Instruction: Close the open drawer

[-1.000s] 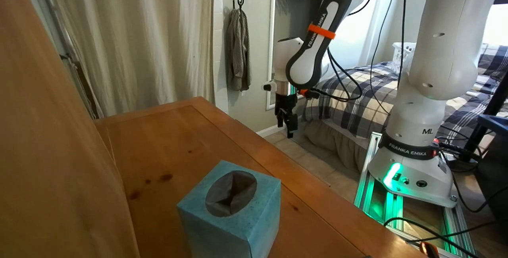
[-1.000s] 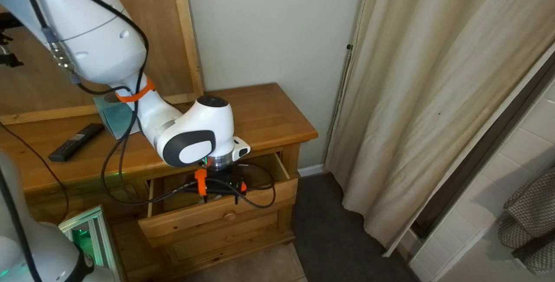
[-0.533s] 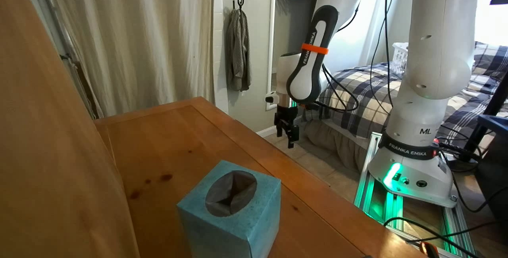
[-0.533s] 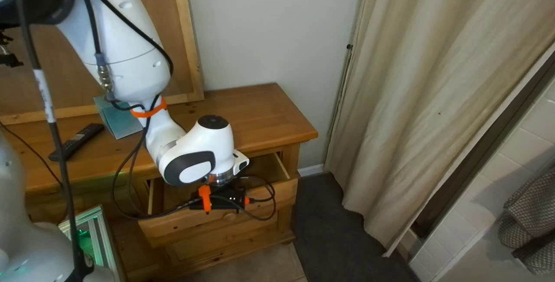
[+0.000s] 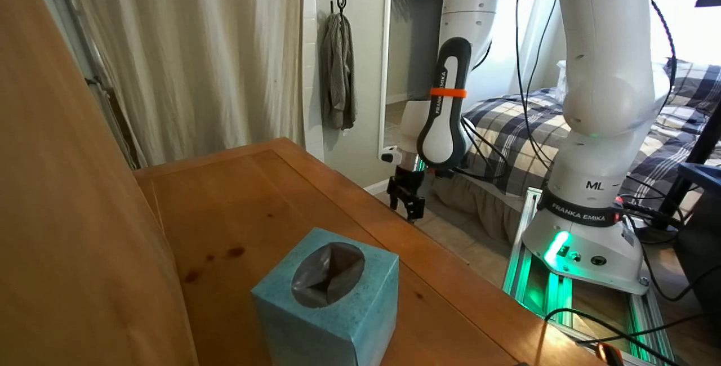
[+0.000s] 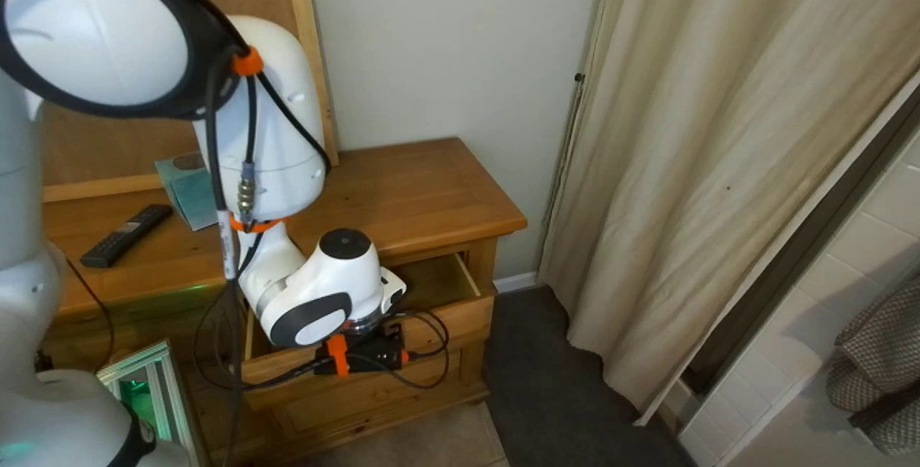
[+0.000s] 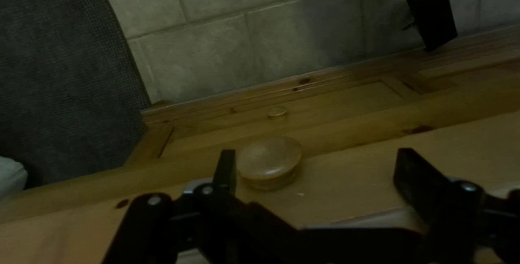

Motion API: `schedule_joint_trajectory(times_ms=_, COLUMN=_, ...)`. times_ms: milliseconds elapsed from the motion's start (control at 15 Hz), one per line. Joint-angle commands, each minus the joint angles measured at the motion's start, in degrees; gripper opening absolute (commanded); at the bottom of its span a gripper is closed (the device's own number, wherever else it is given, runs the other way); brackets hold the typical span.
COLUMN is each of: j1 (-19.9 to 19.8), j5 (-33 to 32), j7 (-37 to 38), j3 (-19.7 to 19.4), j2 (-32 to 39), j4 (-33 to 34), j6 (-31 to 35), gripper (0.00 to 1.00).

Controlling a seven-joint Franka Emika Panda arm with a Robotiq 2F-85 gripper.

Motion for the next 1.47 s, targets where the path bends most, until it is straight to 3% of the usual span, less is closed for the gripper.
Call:
schedule_joint_trajectory(times_ms=0, j1=-5.28, j5=-8.90, j7=2.72, j3=1.24, j2=5.54, j4=0.23, j6=7.09, gripper=1.00)
schedule_joint_trajectory(times_ms=267, j1=-8.18, j5=-17.83, j7=4.75, j3=0.48, j2=9.24, j4=0.37, j6=13.87, gripper=1.00)
schedule_joint_trajectory(times_ms=600, j1=-8.18, j5=-27.23, j7=6.34, j3=-0.19, j2=11.86, j4=0.32, j6=20.51, gripper=1.00)
schedule_joint_trajectory(times_ms=1000, j1=-4.82, j5=-37.57, j7=11.46, j3=-1.13, j2=14.29, j4=0.89, j6=25.20, gripper=1.00)
schedule_joint_trajectory(times_ms=1333, j1=-2.10, j5=-45.61, j7=20.01, j3=-0.05, j2=18.61, j4=6.51, j6=25.84, gripper=1.00)
schedule_joint_trajectory(times_ms=1400, j1=-5.12, j5=-44.11, j7=18.14, j3=3.51, j2=19.78, j4=7.42, j6=24.49, gripper=1.00)
